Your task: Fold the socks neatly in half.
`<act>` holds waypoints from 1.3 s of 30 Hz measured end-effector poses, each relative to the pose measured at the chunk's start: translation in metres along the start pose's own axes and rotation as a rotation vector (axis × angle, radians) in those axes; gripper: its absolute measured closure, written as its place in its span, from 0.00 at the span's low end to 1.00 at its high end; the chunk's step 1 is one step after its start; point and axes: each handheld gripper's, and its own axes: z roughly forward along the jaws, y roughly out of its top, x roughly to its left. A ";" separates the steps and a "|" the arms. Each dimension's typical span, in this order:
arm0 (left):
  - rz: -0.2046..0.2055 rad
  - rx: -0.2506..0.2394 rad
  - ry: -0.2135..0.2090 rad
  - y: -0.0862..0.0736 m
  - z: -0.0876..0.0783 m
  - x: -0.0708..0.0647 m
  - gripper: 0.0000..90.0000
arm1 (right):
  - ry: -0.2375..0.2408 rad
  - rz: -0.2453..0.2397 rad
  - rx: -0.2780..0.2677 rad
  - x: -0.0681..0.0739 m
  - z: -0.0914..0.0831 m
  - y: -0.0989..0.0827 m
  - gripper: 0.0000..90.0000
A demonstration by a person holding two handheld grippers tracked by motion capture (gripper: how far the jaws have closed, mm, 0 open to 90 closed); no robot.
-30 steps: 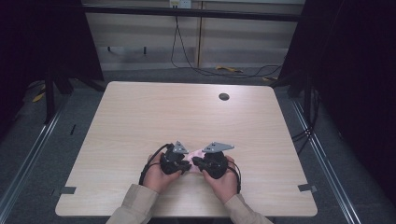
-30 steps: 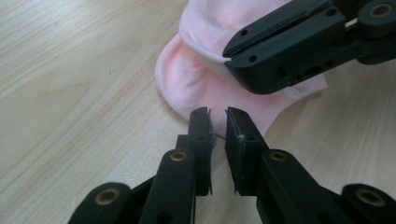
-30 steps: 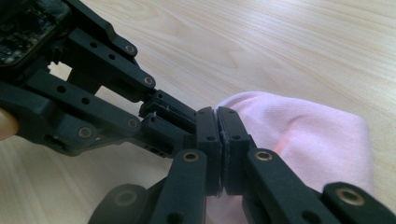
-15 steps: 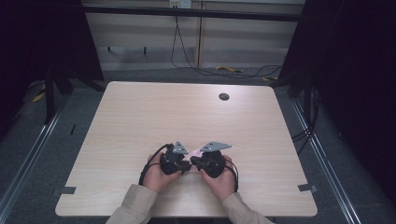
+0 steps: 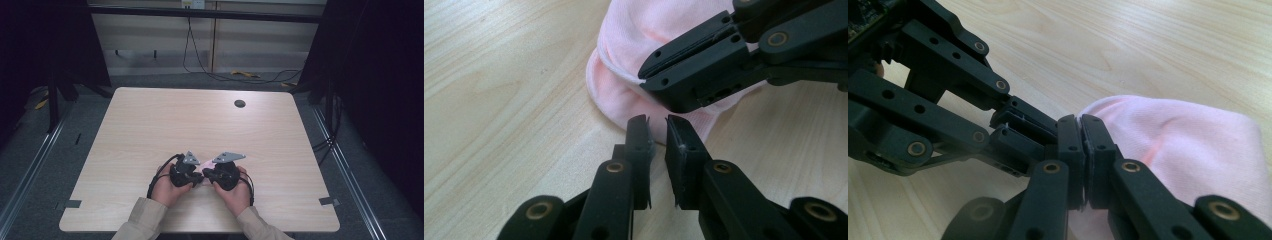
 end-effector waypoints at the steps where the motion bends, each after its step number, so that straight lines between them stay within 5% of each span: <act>1: 0.004 0.003 0.004 0.000 0.000 0.000 0.90 | 0.001 -0.004 0.001 0.000 0.001 0.000 0.98; 12: -0.013 -0.003 0.011 -0.006 -0.006 0.006 0.88 | 0.014 -0.002 -0.011 0.001 0.000 0.002 0.87; 20: -0.026 -0.018 0.025 -0.007 -0.009 0.008 0.88 | -0.047 -0.017 -0.058 -0.009 -0.024 0.011 0.92; 25: -0.035 -0.017 0.030 -0.008 -0.008 0.010 0.87 | -0.017 0.015 -0.089 -0.018 -0.030 0.010 0.92; 27: -0.041 -0.022 0.030 -0.009 -0.008 0.011 0.87 | -0.026 0.003 -0.066 -0.017 -0.029 0.010 1.00; 32: -0.048 -0.026 0.030 -0.010 -0.010 0.012 0.87 | -0.015 -0.006 -0.037 -0.010 -0.022 0.011 1.00; 39: -0.050 -0.025 0.034 -0.013 -0.012 0.014 0.86 | -0.015 -0.019 0.004 -0.005 -0.011 0.005 0.85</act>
